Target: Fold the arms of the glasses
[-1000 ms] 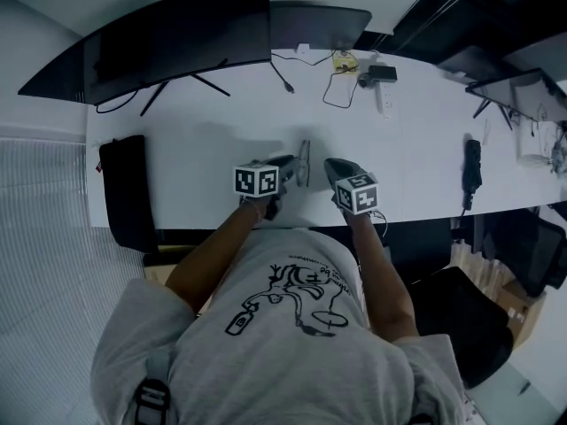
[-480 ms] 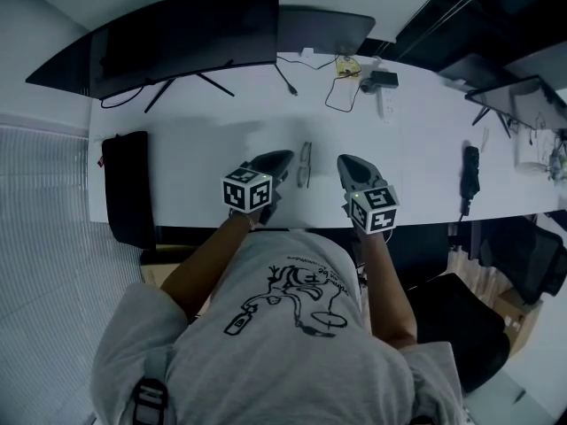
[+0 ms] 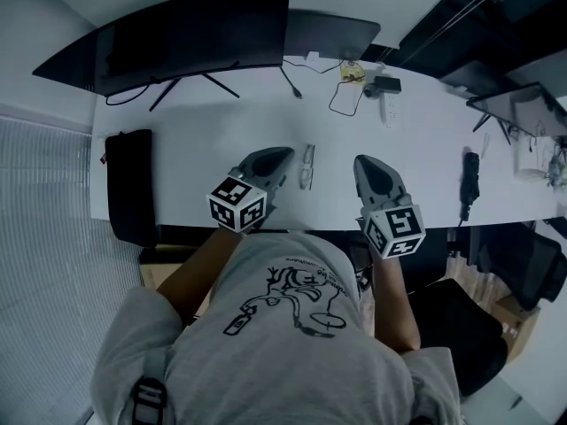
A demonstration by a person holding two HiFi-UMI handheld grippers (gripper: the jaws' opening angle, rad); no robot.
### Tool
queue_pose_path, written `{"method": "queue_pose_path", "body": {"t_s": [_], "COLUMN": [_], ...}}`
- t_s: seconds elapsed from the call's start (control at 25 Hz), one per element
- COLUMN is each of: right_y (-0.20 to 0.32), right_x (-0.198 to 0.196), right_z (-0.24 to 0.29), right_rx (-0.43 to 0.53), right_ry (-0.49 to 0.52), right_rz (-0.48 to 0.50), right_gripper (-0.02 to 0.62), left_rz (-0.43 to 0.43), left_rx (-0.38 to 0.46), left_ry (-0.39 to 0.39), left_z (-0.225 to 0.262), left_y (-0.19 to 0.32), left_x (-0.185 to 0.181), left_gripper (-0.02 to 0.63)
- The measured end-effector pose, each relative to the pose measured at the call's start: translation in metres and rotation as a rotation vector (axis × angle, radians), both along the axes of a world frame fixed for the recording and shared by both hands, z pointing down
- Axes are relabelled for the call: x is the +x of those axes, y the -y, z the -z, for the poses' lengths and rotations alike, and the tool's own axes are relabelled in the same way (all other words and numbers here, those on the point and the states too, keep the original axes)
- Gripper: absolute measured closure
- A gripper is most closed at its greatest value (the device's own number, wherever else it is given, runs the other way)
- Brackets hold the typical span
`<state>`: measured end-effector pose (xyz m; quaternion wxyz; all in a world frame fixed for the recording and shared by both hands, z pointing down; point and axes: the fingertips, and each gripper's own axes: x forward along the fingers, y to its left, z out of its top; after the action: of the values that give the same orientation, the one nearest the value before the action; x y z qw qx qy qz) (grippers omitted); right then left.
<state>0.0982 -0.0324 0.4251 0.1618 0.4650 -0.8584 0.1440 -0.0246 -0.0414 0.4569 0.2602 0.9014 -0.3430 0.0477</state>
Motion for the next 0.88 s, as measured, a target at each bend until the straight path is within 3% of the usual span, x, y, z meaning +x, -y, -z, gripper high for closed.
{"method": "queue_pose_path", "body": {"t_s": [0.2, 0.56, 0.88], "right_y": [-0.009, -0.022, -0.032], "right_x": [-0.006, -0.019, -0.031], "right_z": [0.037, 0.098, 0.14], "right_rx": [0.068, 0.164, 0.213], "right_ry": [-0.026, -0.054, -0.046], "right_rz": [0.021, 0.045, 0.072], "right_gripper": [0.58, 0.581, 0.583], "left_rz": [-0.013, 0.045, 0.093], "left_rx": [0.068, 0.183, 0.284], "left_ry": [-0.026, -0.058, -0.025], "left_z": [0.037, 0.1, 0.153], "left_y": [-0.007, -0.011, -0.018], "left_x": [-0.001, -0.012, -0.024], "left_gripper": [0.581, 0.584, 0.584]}}
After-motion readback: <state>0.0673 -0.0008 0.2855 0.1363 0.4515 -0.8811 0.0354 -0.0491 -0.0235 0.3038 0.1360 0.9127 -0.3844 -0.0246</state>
